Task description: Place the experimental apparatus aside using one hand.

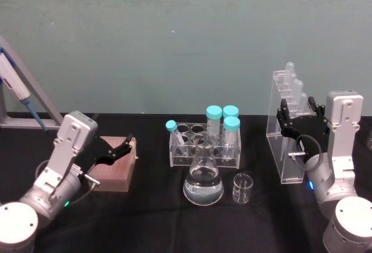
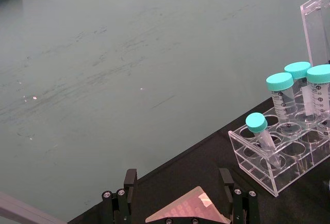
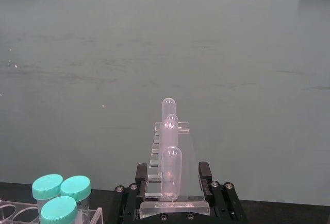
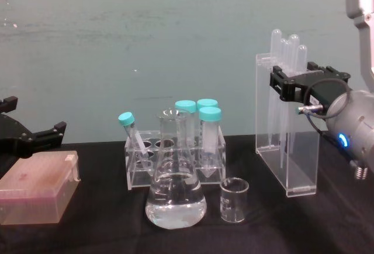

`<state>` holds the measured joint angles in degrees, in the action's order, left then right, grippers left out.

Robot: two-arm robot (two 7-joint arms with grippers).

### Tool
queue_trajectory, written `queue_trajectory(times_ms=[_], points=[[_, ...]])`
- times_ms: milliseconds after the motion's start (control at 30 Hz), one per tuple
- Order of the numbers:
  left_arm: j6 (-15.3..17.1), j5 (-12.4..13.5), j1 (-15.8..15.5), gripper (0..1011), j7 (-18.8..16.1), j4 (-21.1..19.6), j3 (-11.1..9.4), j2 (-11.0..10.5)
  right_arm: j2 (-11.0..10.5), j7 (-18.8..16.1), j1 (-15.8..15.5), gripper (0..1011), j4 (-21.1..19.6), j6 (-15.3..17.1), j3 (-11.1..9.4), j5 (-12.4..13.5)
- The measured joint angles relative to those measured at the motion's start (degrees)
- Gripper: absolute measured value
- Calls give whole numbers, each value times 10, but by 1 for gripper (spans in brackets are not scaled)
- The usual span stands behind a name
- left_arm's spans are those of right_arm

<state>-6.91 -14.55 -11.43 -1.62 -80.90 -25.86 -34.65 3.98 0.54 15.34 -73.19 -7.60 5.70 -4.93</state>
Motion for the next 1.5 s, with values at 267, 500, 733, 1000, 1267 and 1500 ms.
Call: queue_trajectory(times_ms=[267,500,733,1000,1267,1500], points=[[0,0,0,1000,0,0,0,0,2,0,1,609,3,-5,-4,7],[0,0,0,1000,0,0,0,0,3,-1,3,609,7,-13,-6,13],[0,0,0,1000,0,0,0,0,3,-2,5,609,9,-21,-6,14],[0,0,0,1000,0,0,0,0,3,-1,6,609,12,-28,-7,13],[0,0,0,1000,0,0,0,0,4,1,8,609,13,-31,-8,11],[0,0,0,1000,0,0,0,0,2,1,8,609,10,-31,-9,10]])
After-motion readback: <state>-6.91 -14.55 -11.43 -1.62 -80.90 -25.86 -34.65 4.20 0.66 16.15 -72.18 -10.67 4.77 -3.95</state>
